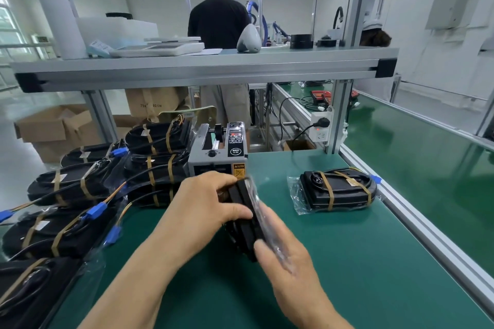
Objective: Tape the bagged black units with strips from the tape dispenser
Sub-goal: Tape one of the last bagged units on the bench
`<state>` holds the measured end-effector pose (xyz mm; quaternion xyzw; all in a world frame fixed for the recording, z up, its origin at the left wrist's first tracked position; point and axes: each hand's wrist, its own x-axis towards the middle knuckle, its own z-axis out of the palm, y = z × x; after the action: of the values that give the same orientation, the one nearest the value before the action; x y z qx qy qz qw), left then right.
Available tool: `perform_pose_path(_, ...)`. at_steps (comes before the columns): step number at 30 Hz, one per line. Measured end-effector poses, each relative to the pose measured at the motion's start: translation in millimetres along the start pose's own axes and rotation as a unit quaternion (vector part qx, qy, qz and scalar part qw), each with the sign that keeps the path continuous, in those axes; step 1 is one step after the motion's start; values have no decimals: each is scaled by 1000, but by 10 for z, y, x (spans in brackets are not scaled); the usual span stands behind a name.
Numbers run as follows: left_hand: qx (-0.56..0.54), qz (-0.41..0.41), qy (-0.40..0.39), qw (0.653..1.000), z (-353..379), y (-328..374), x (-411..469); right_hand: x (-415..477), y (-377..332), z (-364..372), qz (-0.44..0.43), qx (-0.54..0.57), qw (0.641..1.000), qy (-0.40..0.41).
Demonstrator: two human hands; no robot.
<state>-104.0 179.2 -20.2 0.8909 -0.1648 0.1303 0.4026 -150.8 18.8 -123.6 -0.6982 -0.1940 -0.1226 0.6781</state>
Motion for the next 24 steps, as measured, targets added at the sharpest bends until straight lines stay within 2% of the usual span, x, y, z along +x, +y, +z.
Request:
perform_pose_path(5, 49, 112, -18, 992, 225, -145, -306, -338, 13, -186, 80, -65, 990, -93)
perform_pose_path(7, 50, 126, -6, 991, 334, -214, -439, -378, -49, -171, 113, -74, 989, -59)
perform_pose_path(12, 51, 140, 43, 988, 441, -282, -587, -208, -125, -14, 150, -130, 975, 104)
perform_pose_path(15, 44, 150, 60, 986, 451, -313, -628, -89, -139, 73, 145, -159, 974, 78)
perform_pose_path(19, 21, 140, 62, 988, 437, -338, -653, -60, -174, 164, 97, -188, 976, 57)
perform_pose_path(24, 22, 144, 48, 988, 446, -351, -662, -73, -152, 151, 111, -168, 976, 86)
